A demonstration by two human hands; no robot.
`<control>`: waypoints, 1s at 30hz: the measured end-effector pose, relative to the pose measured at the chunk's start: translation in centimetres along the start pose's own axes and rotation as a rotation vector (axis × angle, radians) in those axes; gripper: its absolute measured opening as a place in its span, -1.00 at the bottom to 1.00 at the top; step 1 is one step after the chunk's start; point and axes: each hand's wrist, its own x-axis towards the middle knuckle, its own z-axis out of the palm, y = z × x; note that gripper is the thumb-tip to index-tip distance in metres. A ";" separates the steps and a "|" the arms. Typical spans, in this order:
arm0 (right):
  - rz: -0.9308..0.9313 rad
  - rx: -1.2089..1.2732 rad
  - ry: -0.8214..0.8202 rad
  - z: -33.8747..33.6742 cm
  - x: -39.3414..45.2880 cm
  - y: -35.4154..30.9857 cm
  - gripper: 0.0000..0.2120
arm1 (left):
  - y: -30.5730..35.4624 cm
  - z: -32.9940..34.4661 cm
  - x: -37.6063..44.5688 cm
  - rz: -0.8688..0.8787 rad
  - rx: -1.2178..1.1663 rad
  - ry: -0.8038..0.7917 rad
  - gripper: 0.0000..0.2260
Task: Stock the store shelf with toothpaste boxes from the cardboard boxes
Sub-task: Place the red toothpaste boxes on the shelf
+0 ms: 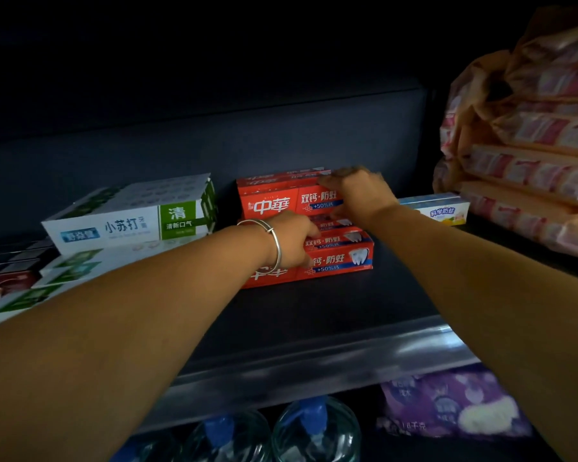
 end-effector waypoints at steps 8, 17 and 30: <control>0.068 0.150 -0.011 1.0 1.0 -0.2 -0.45 | -0.7 0.3 0.2 0.008 -0.070 0.059 -0.55; 0.145 0.155 -0.021 1.2 1.3 -0.8 -0.64 | -1.3 0.7 0.2 0.061 -0.084 0.166 -0.56; 0.217 0.258 -0.042 0.9 0.9 -0.3 -0.62 | -1.8 1.2 0.4 0.058 -0.129 0.226 -0.55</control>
